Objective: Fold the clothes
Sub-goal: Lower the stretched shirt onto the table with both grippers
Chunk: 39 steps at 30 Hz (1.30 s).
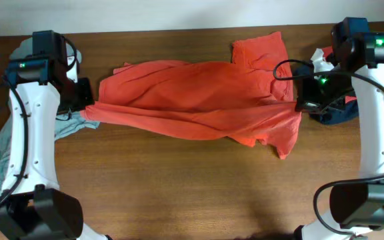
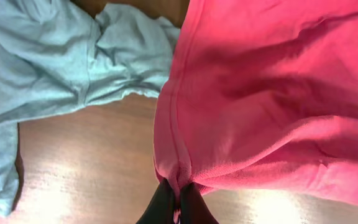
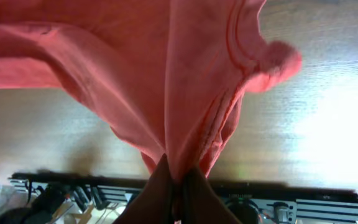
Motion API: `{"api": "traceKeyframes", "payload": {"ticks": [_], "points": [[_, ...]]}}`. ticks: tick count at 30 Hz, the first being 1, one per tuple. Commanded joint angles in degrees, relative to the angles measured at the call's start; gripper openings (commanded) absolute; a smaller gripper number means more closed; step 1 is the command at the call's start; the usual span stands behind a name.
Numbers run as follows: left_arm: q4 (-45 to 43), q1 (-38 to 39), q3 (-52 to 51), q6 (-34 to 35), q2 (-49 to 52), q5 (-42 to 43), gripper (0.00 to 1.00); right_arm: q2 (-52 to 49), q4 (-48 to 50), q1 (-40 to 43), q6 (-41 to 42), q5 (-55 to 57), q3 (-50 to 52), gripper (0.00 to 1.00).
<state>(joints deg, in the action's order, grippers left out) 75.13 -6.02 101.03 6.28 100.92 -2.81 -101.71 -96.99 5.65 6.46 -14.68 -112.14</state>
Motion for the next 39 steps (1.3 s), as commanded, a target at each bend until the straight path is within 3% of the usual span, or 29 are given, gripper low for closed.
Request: {"api": "traceKeyframes", "payload": {"ticks": [1,17,28,34,39], "points": [[1.97,-0.37,0.26,1.86,-0.76,-0.17,0.01,3.02,-0.35,0.37,-0.42,-1.92,0.98,0.04],[10.32,0.04,0.26,1.86,-0.79,0.09,0.01,5.84,1.20,0.44,2.19,-3.13,14.05,0.04],[15.10,1.53,-0.13,1.86,-0.83,0.07,0.01,11.41,-0.37,0.44,4.13,-2.69,15.19,0.04],[13.64,1.53,-2.71,3.19,-1.01,0.07,0.01,12.87,-0.35,0.44,4.13,-2.51,15.23,0.04],[4.72,1.53,-6.67,3.56,-1.20,0.09,0.01,12.85,3.43,0.42,5.18,-0.28,16.41,0.04]]}}
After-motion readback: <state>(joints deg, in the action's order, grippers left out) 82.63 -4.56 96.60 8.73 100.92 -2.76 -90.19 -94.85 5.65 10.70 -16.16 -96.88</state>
